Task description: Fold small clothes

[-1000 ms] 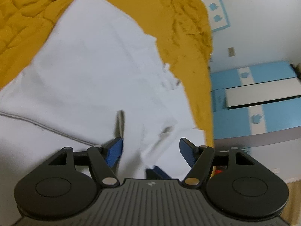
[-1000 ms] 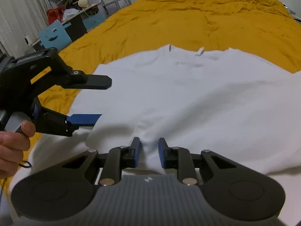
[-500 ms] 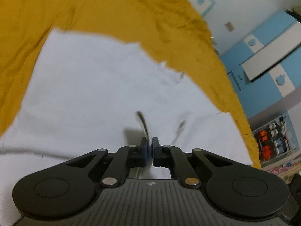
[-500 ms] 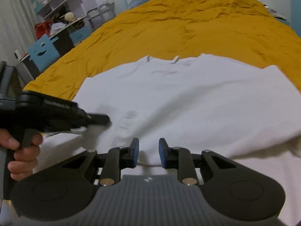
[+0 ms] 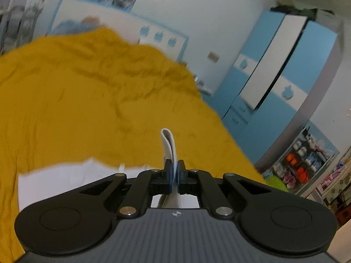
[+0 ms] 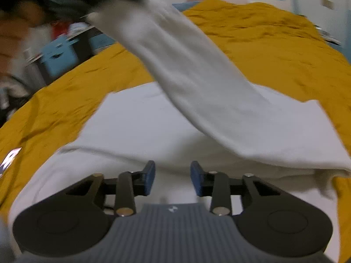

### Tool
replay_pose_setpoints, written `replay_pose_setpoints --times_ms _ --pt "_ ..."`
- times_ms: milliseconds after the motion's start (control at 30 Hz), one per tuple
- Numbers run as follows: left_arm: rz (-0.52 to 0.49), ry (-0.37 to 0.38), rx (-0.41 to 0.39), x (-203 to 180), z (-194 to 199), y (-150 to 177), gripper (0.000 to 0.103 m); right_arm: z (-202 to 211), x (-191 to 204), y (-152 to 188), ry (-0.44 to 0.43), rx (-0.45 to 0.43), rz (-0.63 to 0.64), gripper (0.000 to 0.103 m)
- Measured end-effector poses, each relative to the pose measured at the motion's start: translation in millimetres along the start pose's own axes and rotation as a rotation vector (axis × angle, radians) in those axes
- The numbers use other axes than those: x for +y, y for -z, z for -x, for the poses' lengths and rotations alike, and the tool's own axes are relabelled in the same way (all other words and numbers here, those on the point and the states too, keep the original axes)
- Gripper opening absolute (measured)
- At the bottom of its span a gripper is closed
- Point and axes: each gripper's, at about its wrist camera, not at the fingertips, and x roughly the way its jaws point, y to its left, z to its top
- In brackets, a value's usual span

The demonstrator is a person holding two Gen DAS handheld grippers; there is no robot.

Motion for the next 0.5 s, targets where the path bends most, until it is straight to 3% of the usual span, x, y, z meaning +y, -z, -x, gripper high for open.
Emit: replay_pose_setpoints --times_ms 167,333,500 --pt "0.004 -0.014 -0.074 7.2 21.6 -16.5 0.003 -26.8 -45.0 -18.7 0.220 -0.031 -0.041 0.037" --pt "0.099 -0.132 -0.062 67.2 24.3 -10.6 0.003 -25.9 -106.0 -8.3 0.438 -0.025 -0.117 0.035" --pt "0.173 -0.223 0.099 135.8 5.5 26.5 0.003 -5.4 -137.9 10.2 0.411 -0.017 -0.167 0.023"
